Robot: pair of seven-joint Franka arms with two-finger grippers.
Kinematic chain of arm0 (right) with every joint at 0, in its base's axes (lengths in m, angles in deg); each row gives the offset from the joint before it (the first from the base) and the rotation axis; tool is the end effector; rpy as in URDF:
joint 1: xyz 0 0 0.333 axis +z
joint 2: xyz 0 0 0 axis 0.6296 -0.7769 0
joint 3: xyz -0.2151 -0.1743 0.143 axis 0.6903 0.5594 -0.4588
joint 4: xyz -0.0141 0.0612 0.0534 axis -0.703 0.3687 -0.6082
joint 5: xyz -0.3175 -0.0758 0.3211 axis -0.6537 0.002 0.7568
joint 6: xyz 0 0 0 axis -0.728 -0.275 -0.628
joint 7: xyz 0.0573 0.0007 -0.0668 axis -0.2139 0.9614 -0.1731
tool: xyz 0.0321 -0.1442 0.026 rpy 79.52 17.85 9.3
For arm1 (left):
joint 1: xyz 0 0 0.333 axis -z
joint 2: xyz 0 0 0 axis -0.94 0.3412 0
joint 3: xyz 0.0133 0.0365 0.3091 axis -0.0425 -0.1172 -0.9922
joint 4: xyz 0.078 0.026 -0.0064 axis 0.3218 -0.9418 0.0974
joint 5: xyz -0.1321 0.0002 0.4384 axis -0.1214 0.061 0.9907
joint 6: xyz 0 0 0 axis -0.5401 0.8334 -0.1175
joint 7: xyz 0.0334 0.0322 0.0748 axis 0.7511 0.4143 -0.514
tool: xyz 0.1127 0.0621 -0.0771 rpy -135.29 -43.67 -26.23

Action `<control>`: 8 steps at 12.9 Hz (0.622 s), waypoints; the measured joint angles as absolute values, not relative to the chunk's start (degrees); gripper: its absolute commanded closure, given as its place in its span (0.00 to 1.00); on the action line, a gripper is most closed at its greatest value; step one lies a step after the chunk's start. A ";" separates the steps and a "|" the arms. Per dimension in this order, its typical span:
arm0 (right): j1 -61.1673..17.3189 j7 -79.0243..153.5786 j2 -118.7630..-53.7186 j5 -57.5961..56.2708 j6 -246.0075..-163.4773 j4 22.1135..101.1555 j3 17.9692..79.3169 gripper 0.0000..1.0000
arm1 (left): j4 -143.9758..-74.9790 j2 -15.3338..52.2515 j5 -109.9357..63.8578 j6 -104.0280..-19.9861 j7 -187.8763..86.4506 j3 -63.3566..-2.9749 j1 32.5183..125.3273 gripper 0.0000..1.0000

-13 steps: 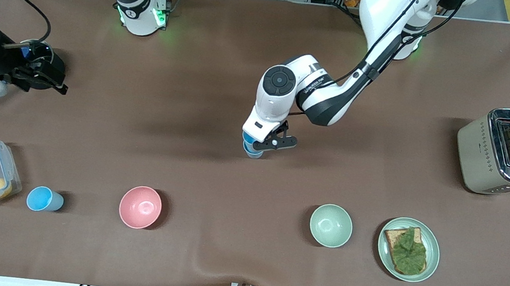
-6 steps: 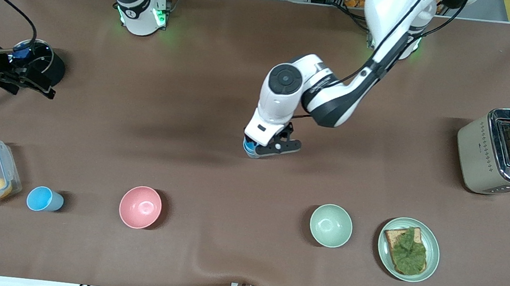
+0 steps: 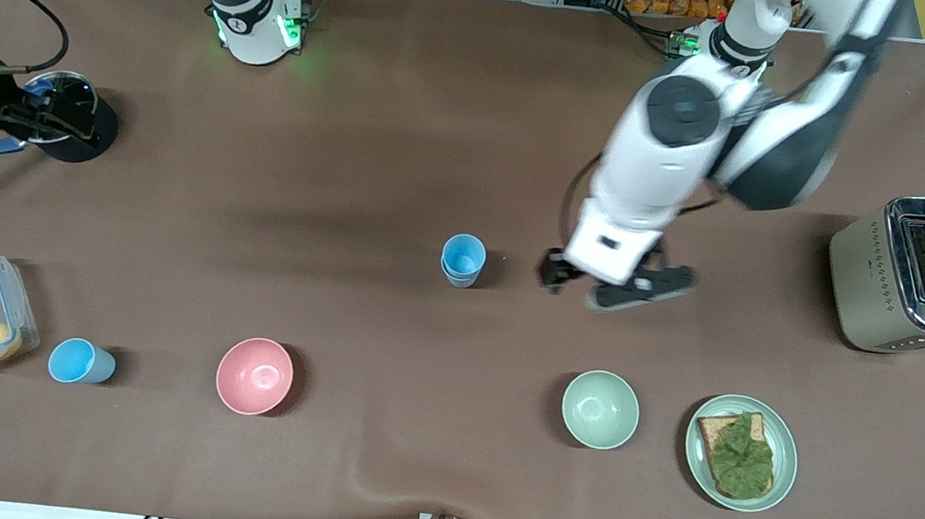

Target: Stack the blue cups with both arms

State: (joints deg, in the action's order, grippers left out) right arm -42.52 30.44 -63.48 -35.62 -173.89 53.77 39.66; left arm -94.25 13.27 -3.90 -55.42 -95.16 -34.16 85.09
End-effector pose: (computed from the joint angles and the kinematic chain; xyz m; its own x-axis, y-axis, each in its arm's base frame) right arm 0.6080 0.0056 0.5529 0.9917 -0.0277 -0.1259 -0.0318 -0.9990 -0.0313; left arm 0.6513 -0.3606 0.4307 0.9482 0.2925 0.1238 0.2892 -0.9562 0.0442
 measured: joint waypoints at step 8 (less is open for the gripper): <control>-42.84 30.44 -62.21 -39.18 -172.21 52.80 39.60 0.00 | -94.30 2.35 -10.37 -41.49 -65.63 -36.12 71.35 0.00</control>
